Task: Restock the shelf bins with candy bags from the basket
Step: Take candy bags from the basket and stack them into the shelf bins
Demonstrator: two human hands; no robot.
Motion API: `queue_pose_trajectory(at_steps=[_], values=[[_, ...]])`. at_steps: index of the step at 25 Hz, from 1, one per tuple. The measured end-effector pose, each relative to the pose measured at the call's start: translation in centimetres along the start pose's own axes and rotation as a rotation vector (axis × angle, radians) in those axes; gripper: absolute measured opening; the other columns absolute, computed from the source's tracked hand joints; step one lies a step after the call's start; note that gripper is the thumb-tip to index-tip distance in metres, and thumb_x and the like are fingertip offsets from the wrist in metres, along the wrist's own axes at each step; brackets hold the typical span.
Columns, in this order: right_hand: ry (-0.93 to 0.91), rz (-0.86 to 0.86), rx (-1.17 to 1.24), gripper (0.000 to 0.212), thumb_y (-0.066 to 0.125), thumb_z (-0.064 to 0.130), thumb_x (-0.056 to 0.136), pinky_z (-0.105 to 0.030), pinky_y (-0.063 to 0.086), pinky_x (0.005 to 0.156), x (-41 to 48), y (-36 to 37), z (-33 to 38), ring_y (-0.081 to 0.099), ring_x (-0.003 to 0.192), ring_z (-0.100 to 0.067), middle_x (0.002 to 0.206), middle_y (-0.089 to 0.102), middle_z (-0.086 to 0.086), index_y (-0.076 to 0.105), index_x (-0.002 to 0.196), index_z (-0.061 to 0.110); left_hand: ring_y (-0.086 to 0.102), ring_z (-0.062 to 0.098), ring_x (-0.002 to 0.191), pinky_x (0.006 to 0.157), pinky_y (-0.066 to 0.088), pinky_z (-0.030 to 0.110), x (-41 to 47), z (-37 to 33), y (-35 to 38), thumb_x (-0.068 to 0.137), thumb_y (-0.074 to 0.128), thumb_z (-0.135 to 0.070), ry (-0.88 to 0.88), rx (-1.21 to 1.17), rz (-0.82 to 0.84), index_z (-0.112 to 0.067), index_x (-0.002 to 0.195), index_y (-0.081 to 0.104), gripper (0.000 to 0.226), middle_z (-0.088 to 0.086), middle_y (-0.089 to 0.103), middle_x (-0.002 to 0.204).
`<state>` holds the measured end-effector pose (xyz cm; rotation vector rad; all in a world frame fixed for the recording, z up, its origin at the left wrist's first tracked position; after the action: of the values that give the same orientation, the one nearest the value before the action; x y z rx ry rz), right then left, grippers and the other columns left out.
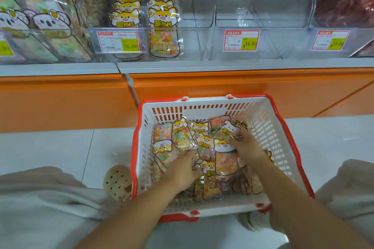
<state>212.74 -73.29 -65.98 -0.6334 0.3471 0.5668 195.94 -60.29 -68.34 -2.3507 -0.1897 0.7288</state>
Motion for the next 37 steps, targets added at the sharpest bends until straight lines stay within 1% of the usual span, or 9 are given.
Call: queue_pose_trajectory(at_steps=[6,10,13,18,22,26,31,35,37], values=[[0.306,0.078,0.114,0.018,0.064,0.021,0.092,-0.031,0.045,0.058,-0.8,-0.9,-2.8,0.047,0.069,-0.018,0.087,0.055,-0.009,0.058,0.094,0.004,0.052,0.023,0.123,0.094,0.046,0.032,1.6,-0.6,1.4,0.092,0.063,-0.035,-0.095,-0.017,0.046,-0.018,0.148,0.034,0.066,0.008,0.047,0.142],[0.392,0.236,0.210,0.034,0.063,0.011,0.092,-0.031,0.052,0.068,-1.4,-0.6,-4.4,0.053,0.077,-0.018,0.089,0.054,-0.009,0.052,0.119,-0.008,0.062,0.025,0.094,0.067,0.041,0.028,2.4,-1.3,1.3,0.092,0.062,-0.032,-0.091,0.095,0.034,-0.011,0.105,0.065,0.025,0.008,0.063,0.100],[0.391,0.365,0.263,0.043,0.071,0.002,0.084,-0.037,0.055,0.088,-1.2,-0.8,-4.9,0.067,0.099,-0.026,0.111,0.066,-0.014,0.056,0.124,0.003,0.063,0.018,0.093,0.074,0.047,0.027,2.5,-1.6,1.2,0.090,0.066,-0.033,-0.067,-0.018,0.011,-0.018,0.100,0.070,0.018,-0.002,0.068,0.104],[0.381,0.474,0.305,0.043,0.078,0.012,0.078,-0.035,0.054,0.080,-1.4,0.0,-5.1,0.067,0.103,-0.025,0.113,0.071,-0.010,0.062,0.118,0.011,0.061,0.021,0.092,0.082,0.049,0.032,2.2,-2.0,-0.3,0.089,0.069,-0.024,-0.096,-0.486,-0.035,-0.010,0.087,0.065,0.014,0.004,0.065,0.096],[0.325,0.415,0.465,0.037,0.076,0.012,0.080,-0.050,0.052,0.094,-1.1,0.9,-3.6,0.067,0.105,-0.030,0.111,0.072,-0.010,0.061,0.113,0.011,0.046,0.020,0.131,0.112,0.036,0.044,2.1,-1.2,-1.2,0.079,0.077,-0.039,-0.303,-1.002,-0.087,-0.015,0.123,0.064,0.052,-0.003,0.057,0.133],[0.301,0.418,0.523,0.032,0.075,0.014,0.081,-0.055,0.050,0.094,-1.5,1.8,-2.4,0.067,0.105,-0.032,0.109,0.072,-0.012,0.065,0.112,0.009,0.033,0.022,0.142,0.117,0.023,0.052,1.9,0.0,-1.4,0.057,0.093,-0.044,-0.416,-1.236,0.195,-0.019,0.147,0.040,0.107,-0.002,0.036,0.154],[0.306,0.306,0.546,0.035,0.076,0.018,0.082,-0.056,0.055,0.085,-1.0,1.6,-2.2,0.067,0.103,-0.037,0.114,0.070,-0.015,0.064,0.115,0.013,0.055,0.022,0.124,0.107,0.039,0.049,1.1,0.3,-1.2,0.067,0.087,-0.011,-0.315,-1.258,0.263,-0.013,0.148,0.033,0.097,0.004,0.062,0.133],[0.246,0.268,0.411,0.056,0.082,0.032,0.074,-0.053,0.058,0.075,-0.2,0.8,-1.7,0.068,0.096,-0.042,0.110,0.071,-0.011,0.059,0.123,0.021,0.045,0.024,0.134,0.114,0.026,0.054,1.5,0.3,-1.5,0.049,0.097,-0.032,-0.316,-1.163,0.153,-0.018,0.149,0.031,0.121,0.005,0.050,0.145],[0.261,0.263,0.456,0.064,0.087,0.031,0.067,-0.055,0.056,0.084,0.0,0.3,-1.7,0.068,0.099,-0.039,0.118,0.068,-0.012,0.060,0.123,0.019,0.059,0.028,0.122,0.107,0.039,0.054,1.6,0.2,-1.6,0.064,0.088,-0.021,-0.318,-1.295,0.173,-0.013,0.147,0.036,0.098,0.010,0.063,0.131]])
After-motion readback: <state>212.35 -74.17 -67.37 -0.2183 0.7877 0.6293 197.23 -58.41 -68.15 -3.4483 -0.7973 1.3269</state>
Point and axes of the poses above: each hand's wrist, its own x-axis towards the middle knuckle, its own y-axis out of the palm, z = x × y, the point moved 1 cm from there along x, towards the middle knuckle
